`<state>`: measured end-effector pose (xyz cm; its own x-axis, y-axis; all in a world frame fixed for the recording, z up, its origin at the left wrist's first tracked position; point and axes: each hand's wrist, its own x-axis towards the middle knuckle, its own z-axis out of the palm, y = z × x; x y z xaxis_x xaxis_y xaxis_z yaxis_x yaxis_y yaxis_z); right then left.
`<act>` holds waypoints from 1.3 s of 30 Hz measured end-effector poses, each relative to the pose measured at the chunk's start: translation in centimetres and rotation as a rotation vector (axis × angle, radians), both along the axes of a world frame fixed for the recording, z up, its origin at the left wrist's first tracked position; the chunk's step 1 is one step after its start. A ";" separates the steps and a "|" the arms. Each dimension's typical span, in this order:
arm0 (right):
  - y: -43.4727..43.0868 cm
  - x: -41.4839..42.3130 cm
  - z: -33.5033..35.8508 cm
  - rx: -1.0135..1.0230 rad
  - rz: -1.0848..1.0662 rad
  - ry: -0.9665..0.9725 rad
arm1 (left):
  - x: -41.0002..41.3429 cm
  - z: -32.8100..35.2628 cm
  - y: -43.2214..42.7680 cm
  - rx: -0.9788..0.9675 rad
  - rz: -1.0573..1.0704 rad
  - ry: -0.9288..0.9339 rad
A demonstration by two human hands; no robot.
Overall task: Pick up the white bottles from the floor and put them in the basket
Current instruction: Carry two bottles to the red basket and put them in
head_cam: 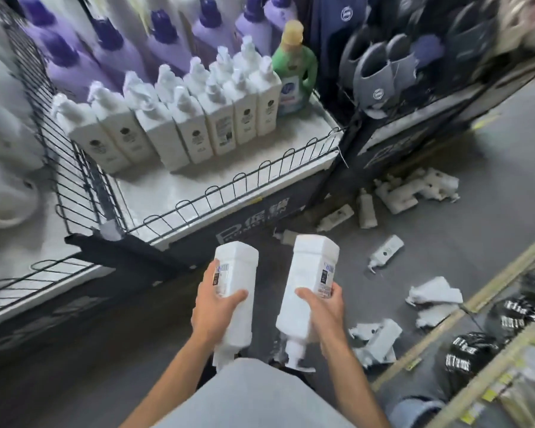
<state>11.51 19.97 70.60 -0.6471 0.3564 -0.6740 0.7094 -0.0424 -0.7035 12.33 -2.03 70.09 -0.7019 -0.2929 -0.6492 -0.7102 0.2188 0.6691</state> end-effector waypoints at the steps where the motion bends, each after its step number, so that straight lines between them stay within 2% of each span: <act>1: -0.2 0.2 1.1 0.002 0.022 0.012 | 0.7 0.9 -0.5 0.020 0.037 0.027; 5: -1.0 0.6 4.8 -0.054 0.130 0.077 | 2.5 3.1 -3.1 0.074 0.140 0.120; 11: -1.9 -1.2 10.6 -0.065 0.430 0.232 | 2.3 7.9 -7.8 0.072 0.173 0.239; 20: -6.5 -2.9 16.7 0.332 0.775 0.398 | 4.6 15.8 -12.2 -0.322 0.038 0.397; 27: -9.8 -3.5 18.9 0.542 1.098 0.596 | 8.1 17.7 -11.4 -0.465 0.320 0.426; 33: -11.6 -6.3 18.7 0.395 1.396 0.680 | 12.1 18.7 -9.6 -0.562 0.594 0.349; 39: -15.1 -8.9 18.2 0.217 1.756 0.767 | 16.0 19.2 -9.0 -0.653 0.731 0.202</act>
<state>2.57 4.83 88.84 -0.4112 -0.8982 -0.1555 -0.5623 0.3842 -0.7322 28.35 -11.02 89.28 -0.2865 -0.9533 -0.0958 -0.7037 0.1415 0.6963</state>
